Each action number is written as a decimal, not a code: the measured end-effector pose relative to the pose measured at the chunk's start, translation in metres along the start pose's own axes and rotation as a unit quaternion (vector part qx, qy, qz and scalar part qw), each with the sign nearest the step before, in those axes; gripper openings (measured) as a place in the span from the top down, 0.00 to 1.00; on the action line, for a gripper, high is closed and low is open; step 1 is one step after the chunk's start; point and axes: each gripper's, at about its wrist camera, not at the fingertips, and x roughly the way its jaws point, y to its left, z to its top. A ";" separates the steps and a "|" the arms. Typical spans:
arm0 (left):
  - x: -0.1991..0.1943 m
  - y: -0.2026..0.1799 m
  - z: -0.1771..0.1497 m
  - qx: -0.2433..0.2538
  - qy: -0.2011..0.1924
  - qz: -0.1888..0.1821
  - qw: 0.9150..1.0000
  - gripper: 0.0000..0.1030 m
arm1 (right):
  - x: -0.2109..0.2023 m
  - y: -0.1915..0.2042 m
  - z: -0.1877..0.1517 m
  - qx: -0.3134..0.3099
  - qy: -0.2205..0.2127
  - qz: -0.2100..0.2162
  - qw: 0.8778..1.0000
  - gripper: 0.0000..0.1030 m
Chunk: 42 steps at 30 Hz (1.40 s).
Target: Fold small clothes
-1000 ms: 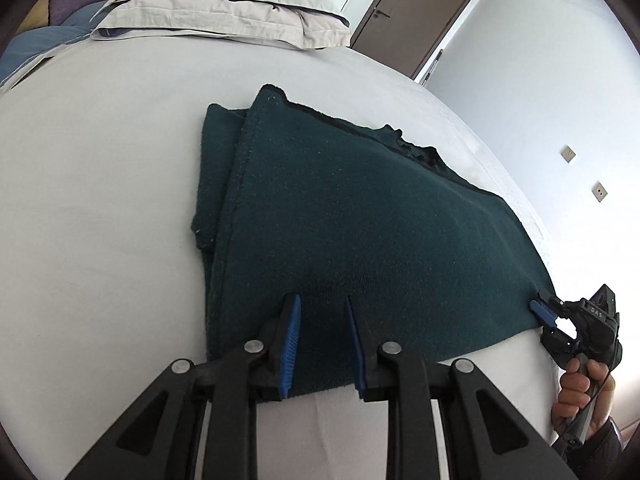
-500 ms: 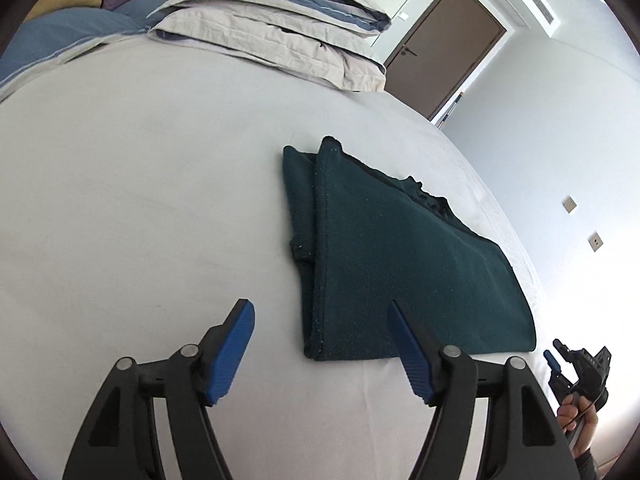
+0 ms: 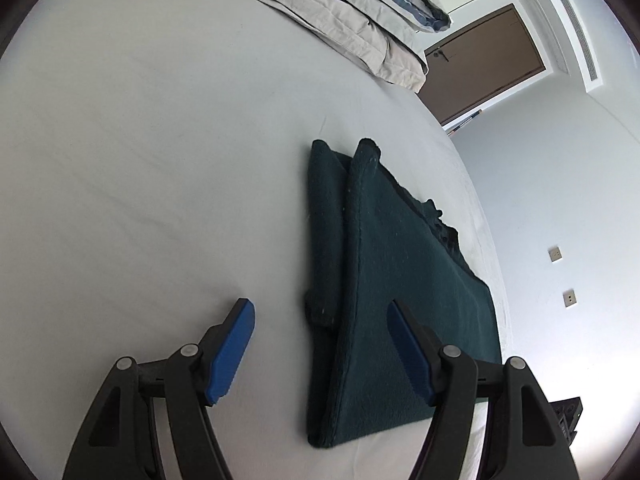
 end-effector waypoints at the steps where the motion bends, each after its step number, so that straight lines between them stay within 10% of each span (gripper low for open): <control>1: 0.006 0.002 0.007 -0.006 0.006 -0.003 1.000 0.30 | 0.005 0.003 0.000 -0.003 0.005 0.002 1.000 0.55; 21: 0.046 0.000 0.035 0.004 0.127 -0.117 0.985 0.40 | 0.086 0.026 -0.017 -0.021 0.080 0.025 0.996 0.55; 29: 0.045 0.012 0.030 -0.009 0.119 -0.102 0.988 0.78 | 0.119 0.058 -0.003 -0.046 0.105 0.034 0.993 0.55; 42: 0.039 -0.026 0.026 0.080 0.094 -0.034 0.992 0.87 | 0.241 0.063 0.028 -0.042 0.191 0.002 0.981 0.55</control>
